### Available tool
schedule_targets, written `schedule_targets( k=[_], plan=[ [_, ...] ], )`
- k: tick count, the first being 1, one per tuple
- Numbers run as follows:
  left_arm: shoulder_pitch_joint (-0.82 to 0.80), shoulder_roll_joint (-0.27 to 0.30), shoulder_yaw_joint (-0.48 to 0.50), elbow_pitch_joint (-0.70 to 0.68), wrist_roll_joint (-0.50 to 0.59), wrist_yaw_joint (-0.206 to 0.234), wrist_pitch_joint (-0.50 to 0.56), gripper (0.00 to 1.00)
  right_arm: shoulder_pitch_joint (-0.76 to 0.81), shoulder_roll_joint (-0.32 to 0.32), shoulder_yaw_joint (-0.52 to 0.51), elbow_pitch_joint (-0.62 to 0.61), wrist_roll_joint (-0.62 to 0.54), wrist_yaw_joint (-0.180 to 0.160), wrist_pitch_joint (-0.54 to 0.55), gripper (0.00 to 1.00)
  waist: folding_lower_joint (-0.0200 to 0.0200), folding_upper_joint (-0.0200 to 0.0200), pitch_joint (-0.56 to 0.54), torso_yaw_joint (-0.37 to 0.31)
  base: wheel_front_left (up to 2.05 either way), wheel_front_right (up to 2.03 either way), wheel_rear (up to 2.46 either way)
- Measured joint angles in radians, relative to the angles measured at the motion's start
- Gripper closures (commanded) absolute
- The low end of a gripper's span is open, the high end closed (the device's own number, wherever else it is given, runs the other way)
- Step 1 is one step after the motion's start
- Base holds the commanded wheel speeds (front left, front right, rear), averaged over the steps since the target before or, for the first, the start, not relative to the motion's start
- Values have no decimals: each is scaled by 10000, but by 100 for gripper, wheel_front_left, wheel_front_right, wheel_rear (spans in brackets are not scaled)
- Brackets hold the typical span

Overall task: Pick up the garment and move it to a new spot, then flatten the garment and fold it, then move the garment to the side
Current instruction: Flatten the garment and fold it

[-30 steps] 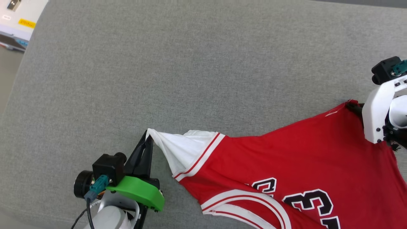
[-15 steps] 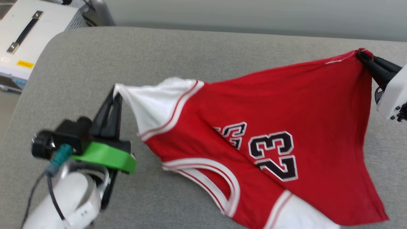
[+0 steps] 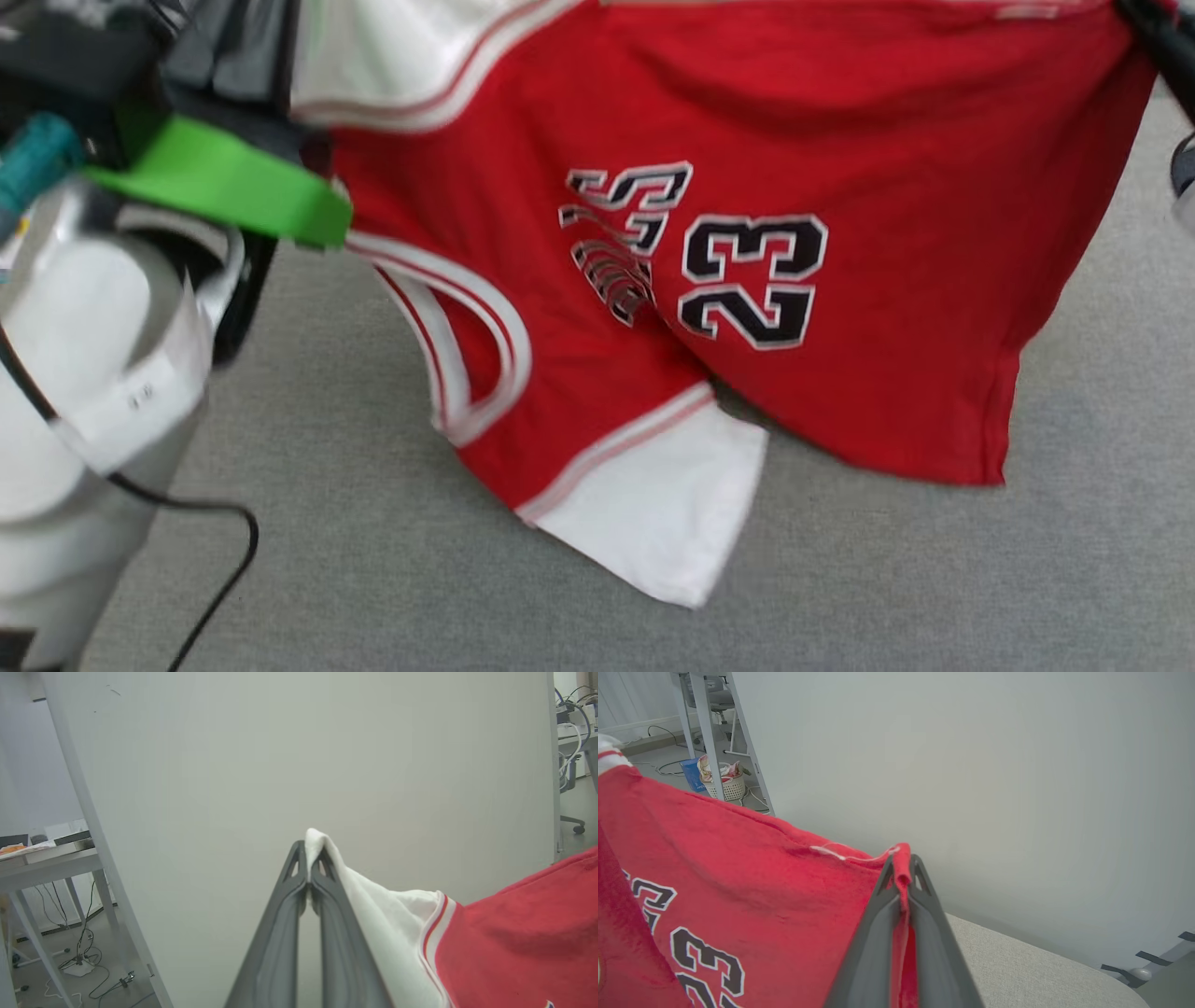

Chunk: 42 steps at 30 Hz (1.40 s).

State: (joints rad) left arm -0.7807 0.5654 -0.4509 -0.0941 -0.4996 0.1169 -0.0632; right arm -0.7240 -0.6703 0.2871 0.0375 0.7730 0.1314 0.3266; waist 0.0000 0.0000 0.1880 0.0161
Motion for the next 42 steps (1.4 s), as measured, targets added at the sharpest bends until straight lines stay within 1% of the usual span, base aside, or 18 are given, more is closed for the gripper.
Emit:
schedule_targets(
  k=[3, 4, 8, 12, 16, 20, 25, 31, 34, 39, 42],
  plan=[
    [-1419, -186, -15, 497, 107, -332, 157, 100, -909, 58, -236, 6, -224, 0, 232, 100, 0, 0, 400, -47, 0, 0, 0],
    [-3037, -297, -50, 1179, 330, -717, 351, 100, -2334, 119, -353, 259, -583, 0, 468, 100, 0, 0, 911, -69, 0, 0, 0],
    [-5383, -579, -10, 2366, 474, -1200, 456, 100, -4631, 433, -399, 1168, -1108, 0, 500, 100, 0, 0, 1671, -100, 0, 0, 0],
    [-7599, -832, 65, 3582, 545, -1689, 418, 100, -6904, 1005, -253, 2408, -1643, 0, 54, 100, 1, 0, 2415, -154, 0, 0, 0],
    [-9435, -913, 77, 4700, 736, -2006, 278, 100, -8712, 1394, 249, 3641, -2167, 0, -451, 100, 2, 0, 3042, -257, 0, 0, 0],
    [-10734, -991, -98, 5760, 915, -2199, 92, 100, -10072, 1547, 744, 4844, -2387, 0, -905, 100, 2, 0, 3519, -365, 0, 0, 0],
    [-11233, -1135, -374, 6813, 915, -2351, -242, 100, -10878, 1603, 1308, 5950, -2286, 0, -1519, 100, 1, 0, 3915, -428, 0, 0, 0],
    [-11041, -1126, -688, 7668, 658, -2410, -786, 100, -10649, 1639, 2414, 6648, -1626, 0, -2127, 100, 1, 0, 4180, -486, 0, 0, 0],
    [-10368, -963, -823, 7850, 341, -2445, -1145, 100, -9957, 1745, 2857, 6847, -1070, 0, -2543, 100, 2, 0, 4129, -568, 0, 0, 0],
    [-8451, -723, -1068, 7887, -79, -2447, -1557, 100, -8437, 1900, 3680, 6972, -159, 0, -3243, 100, 1, 0, 3767, -597, 0, 0, 0],
    [-7309, -591, -1083, 7647, -395, -2447, -1728, 100, -7580, 1862, 4151, 6943, 313, 0, -3507, 100, 0, 0, 3462, -569, 0, 0, 0]
  ],
)
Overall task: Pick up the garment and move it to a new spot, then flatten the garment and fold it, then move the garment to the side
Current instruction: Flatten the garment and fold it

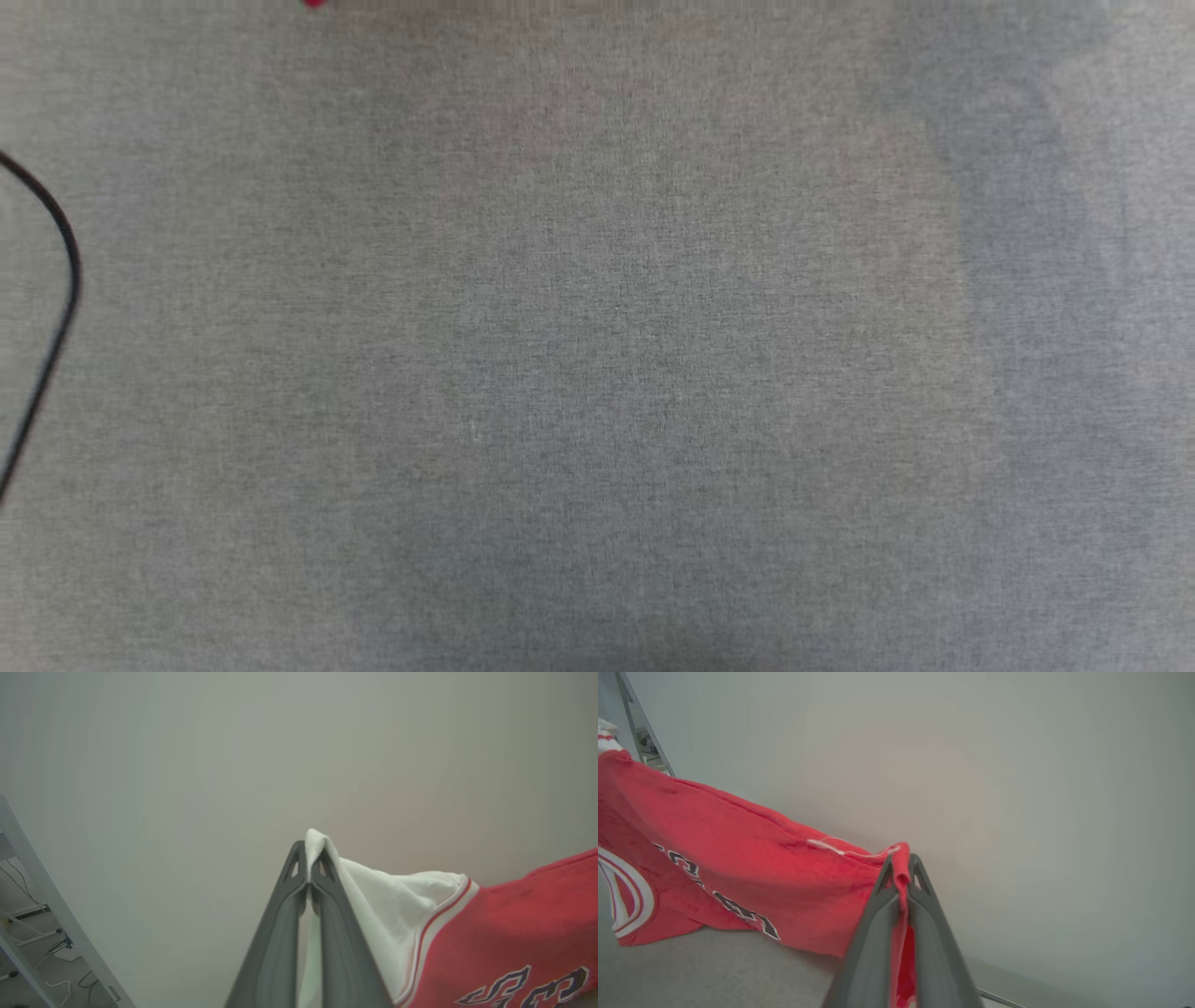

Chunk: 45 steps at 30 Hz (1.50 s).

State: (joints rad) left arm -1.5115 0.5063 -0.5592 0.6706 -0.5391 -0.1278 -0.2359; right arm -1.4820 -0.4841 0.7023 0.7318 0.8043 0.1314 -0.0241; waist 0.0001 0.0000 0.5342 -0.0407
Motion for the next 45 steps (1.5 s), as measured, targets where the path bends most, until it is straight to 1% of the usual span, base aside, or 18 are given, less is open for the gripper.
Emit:
schedule_targets(
  k=[3, 7, 8, 10, 11, 13, 15, 16, 20, 22, 26, 32, 40, 45],
  plan=[
    [1308, 50, 33, -443, -174, 71, -107, 100, 916, -136, 577, -134, 416, 0, -190, 100, 0, 0, -353, 38, 0, 0, 0],
    [3367, 150, 69, -1348, -362, 451, -159, 100, 2286, -416, 1313, -489, 955, 0, -393, 100, 0, 0, -903, 97, 0, 0, 0],
    [3979, 207, 98, -1628, -504, 635, -186, 100, 2637, -500, 1488, -600, 1106, 0, -433, 100, -1, 0, -1060, 114, 0, 0, 0],
    [5064, 376, 2, -2127, -543, 840, -188, 100, 3261, -717, 1906, -857, 1233, 0, -424, 100, -1, 0, -1345, 143, 0, 0, 0],
    [5717, 439, -6, -2426, -610, 1057, -188, 100, 3638, -836, 2071, -1003, 1348, 0, -462, 100, -1, 0, -1510, 159, 0, 0, 0],
    [6821, 608, -161, -2943, -633, 1308, -127, 100, 4306, -1066, 2351, -1258, 1544, 2, -500, 100, -1, 0, -1807, 191, 0, 0, 0],
    [8054, 738, -265, -3580, -780, 1678, -27, 100, 4998, -1325, 2650, -1511, 1697, 0, -512, 100, -1, 0, -2146, 225, 0, 0, 0],
    [8544, 815, -305, -3856, -849, 1808, 79, 100, 5270, -1423, 2732, -1620, 1739, 0, -522, 100, -2, 0, -2284, 240, 0, 0, 0],
    [10662, 1085, -487, -5095, -1235, 2583, 314, 100, 6507, -1864, 3072, -2065, 2054, 0, -552, 100, -2, 0, -2908, 305, 0, 0, 0],
    [11649, 1212, -583, -5590, -1430, 2861, 445, 100, 7169, -2061, 3158, -2268, 2194, 0, -566, 100, -2, 0, -3222, 339, 0, 0, 0],
    [13176, 1285, -719, -6065, -1875, 3283, 514, 100, 8220, -2393, 3231, -2602, 2380, 0, -600, 100, -2, 0, -3744, 390, 0, 0, 0],
    [15000, 1197, -1080, -6477, -2318, 3758, 516, 100, 10124, -2840, 3118, -3060, 2840, 2, -598, 100, -2, 0, -4500, 487, 0, 0, 0],
    [16496, 1177, -1411, -6853, -2953, 4013, 796, 100, 12232, -3296, 2583, -3868, 2999, 0, -493, 100, -2, 0, -5241, 551, 0, 0, 0],
    [17219, 1204, -1588, -6922, -3254, 4061, 963, 100, 13713, -3329, 2079, -4276, 2976, 0, -372, 100, -2, 0, -5466, 606, 0, 0, 0]
  ],
)
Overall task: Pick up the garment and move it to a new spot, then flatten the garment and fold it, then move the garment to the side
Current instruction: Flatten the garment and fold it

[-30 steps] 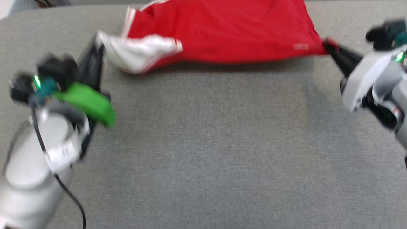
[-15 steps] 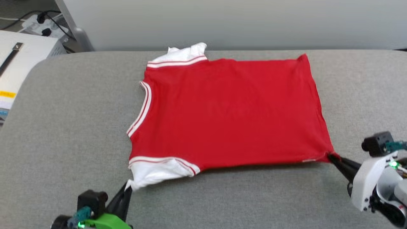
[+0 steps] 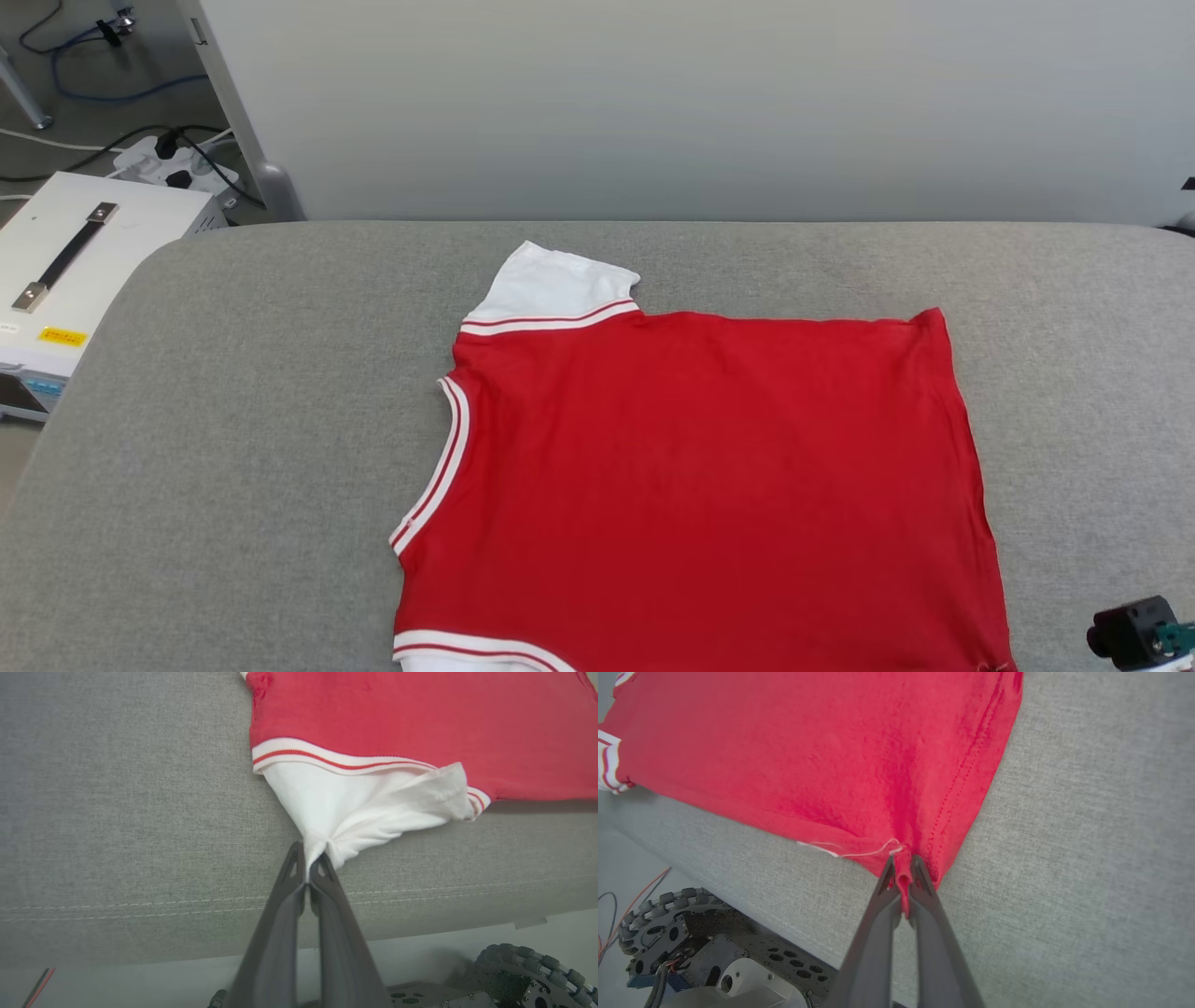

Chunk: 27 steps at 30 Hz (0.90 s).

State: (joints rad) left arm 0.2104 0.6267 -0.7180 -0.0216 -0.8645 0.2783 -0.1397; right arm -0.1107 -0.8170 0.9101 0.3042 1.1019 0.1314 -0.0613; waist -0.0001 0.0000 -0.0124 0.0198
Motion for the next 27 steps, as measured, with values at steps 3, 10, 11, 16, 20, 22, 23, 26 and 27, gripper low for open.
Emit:
schedule_targets(
  k=[3, 10, 11, 16, 20, 22, 23, 26, 27],
  plan=[
    [172, 2, -48, -10, -48, 0, -8, 100, 554, 31, -435, -151, -119, 2, 100, 100, 0, 1, 10, 27, 0, 0, 0],
    [-784, 105, -33, 104, 477, -169, -75, 100, 721, 466, -1741, -537, -550, 0, 525, 100, 0, 0, 203, 39, 0, 0, 0],
    [-1124, 146, -33, 132, 662, -245, -17, 100, 702, 520, -1960, -616, -612, 0, 617, 100, 0, 0, 250, 35, 0, 0, 0],
    [-2880, 274, 0, 192, 1074, -777, 410, 100, 402, 566, -2951, -1043, -1049, 0, 1032, 100, 1, 0, 592, -10, 0, 0, 0],
    [-4087, 349, 136, 399, 1398, -1047, 792, 100, -75, 683, -3649, -1373, -1404, 0, 1440, 100, 0, 0, 979, -95, 0, 0, 0],
    [-4535, 362, 182, 629, 1448, -1204, 886, 100, -434, 844, -3875, -1459, -1503, 0, 1722, 100, 1, 0, 1192, -160, 0, 0, 0],
    [-4741, 339, 226, 784, 1417, -1329, 892, 100, -652, 974, -4004, -1482, -1615, 0, 1824, 100, 0, 0, 1313, -203, 0, 0, 0],
    [-5301, 270, 221, 1488, 1524, -1601, 878, 100, -1171, 1377, -4328, -1400, -1776, 0, 2096, 100, 1, 0, 1672, -314, 0, 0, 0],
    [-5476, 196, 228, 1787, 1521, -1703, 830, 100, -1304, 1494, -4395, -1308, -1856, 0, 2207, 100, 1, 0, 1806, -349, 0, 0, 0]
  ],
)
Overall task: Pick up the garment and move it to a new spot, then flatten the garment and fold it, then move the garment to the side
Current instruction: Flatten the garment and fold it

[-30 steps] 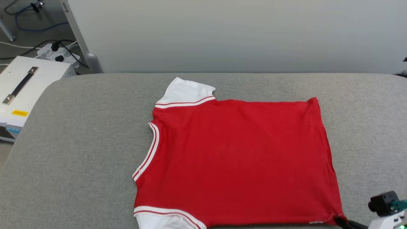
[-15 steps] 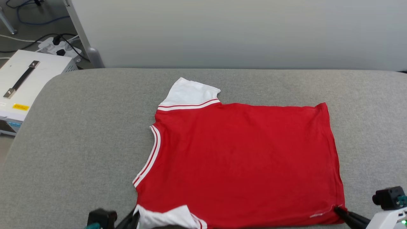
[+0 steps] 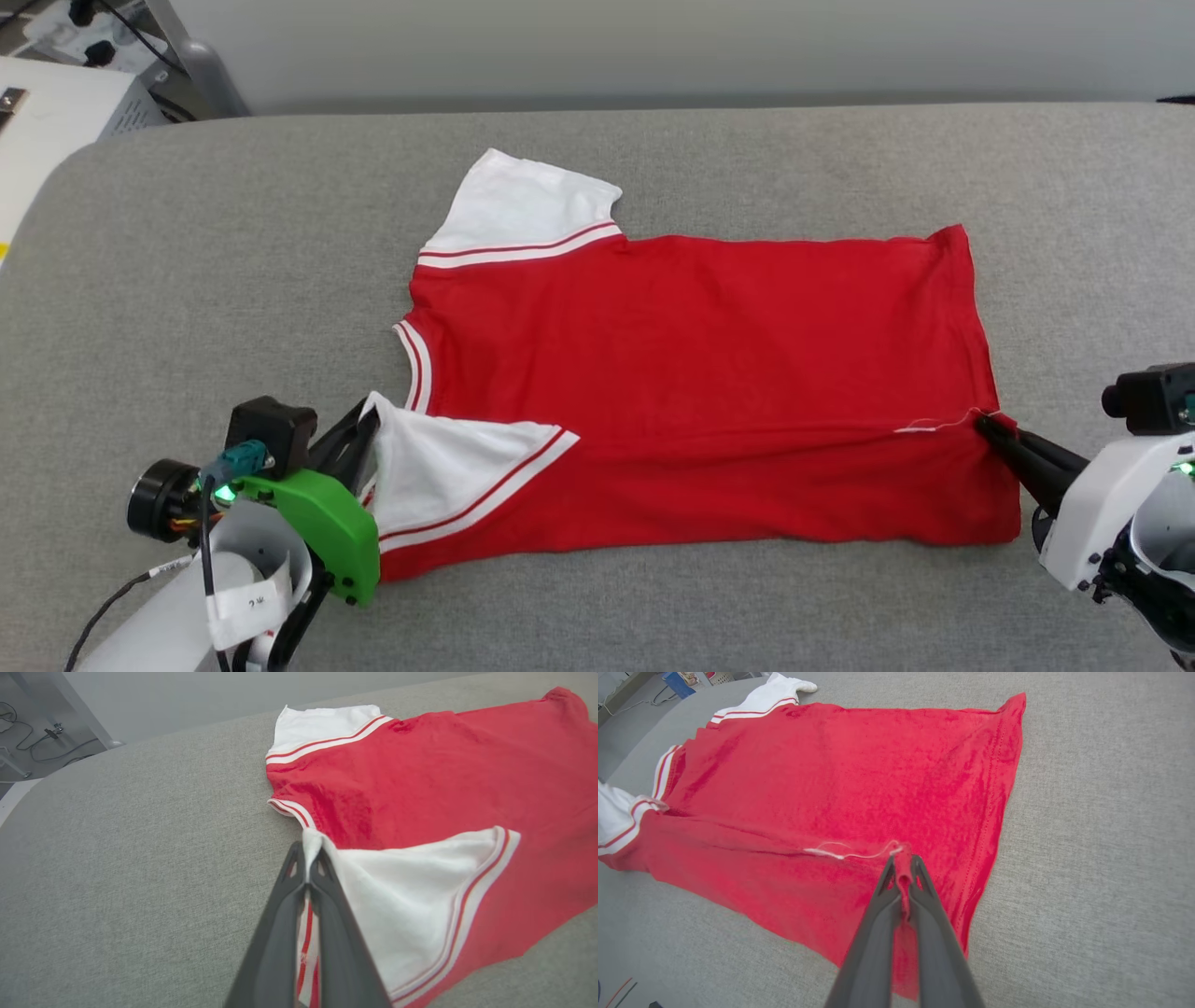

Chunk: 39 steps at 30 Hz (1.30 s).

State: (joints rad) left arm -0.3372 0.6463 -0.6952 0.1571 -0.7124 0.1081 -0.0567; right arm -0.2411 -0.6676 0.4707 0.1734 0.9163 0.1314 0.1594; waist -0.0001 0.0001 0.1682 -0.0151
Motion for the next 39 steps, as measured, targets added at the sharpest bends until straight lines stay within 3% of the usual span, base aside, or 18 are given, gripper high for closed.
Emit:
schedule_targets(
  k=[11, 19, 20, 21, 22, 26, 32, 36, 39],
  plan=[
    [-877, -1185, -272, 3104, -13, -1012, -867, 100, -639, 694, -29, 1306, -339, 0, 328, 100, 1, 0, 1127, -178, 0, 0, 0],
    [-1325, -1618, -382, 4366, -12, -1490, -1490, 100, -851, 823, 176, 1661, -341, 0, 136, 100, 1, 0, 1201, -169, 0, 0, 0],
    [-1352, -1672, -362, 4470, -15, -1496, -1553, 84, -852, 842, 173, 1682, -337, 0, 69, 100, 1, 0, 1158, -153, 0, 0, 0],
    [-1364, -1714, -357, 4550, -17, -1496, -1609, 0, -851, 867, 159, 1701, -336, 0, -13, 36, 1, 0, 1104, -138, 0, 0, 0],
    [-1375, -1733, -362, 4581, -2, -1496, -1651, 0, -848, 876, 140, 1712, -337, 0, -88, 0, 1, 0, 1056, -122, 0, 0, 0],
    [-1413, -1624, -247, 4575, 36, -1486, -1766, 0, -725, 861, -146, 1559, -341, 0, -537, 0, 1, 0, 766, -19, 0, 0, 0],
    [-1951, -836, 8, 3730, -15, -1597, -1285, 0, -208, 748, -648, 986, -512, 0, -736, 0, 1, 0, 268, 184, 0, 0, 0],
    [-2452, -399, 54, 2851, -439, -1871, 249, 0, 9, 740, -1026, 623, -779, 0, -759, 0, 1, 0, 6, 364, 0, 0, 0],
    [-2574, -165, -163, 2424, -1175, -1994, 2247, 0, 139, 809, -1273, 441, -930, 0, -656, 0, 0, 0, -136, 486, 0, 0, 0]
  ],
)
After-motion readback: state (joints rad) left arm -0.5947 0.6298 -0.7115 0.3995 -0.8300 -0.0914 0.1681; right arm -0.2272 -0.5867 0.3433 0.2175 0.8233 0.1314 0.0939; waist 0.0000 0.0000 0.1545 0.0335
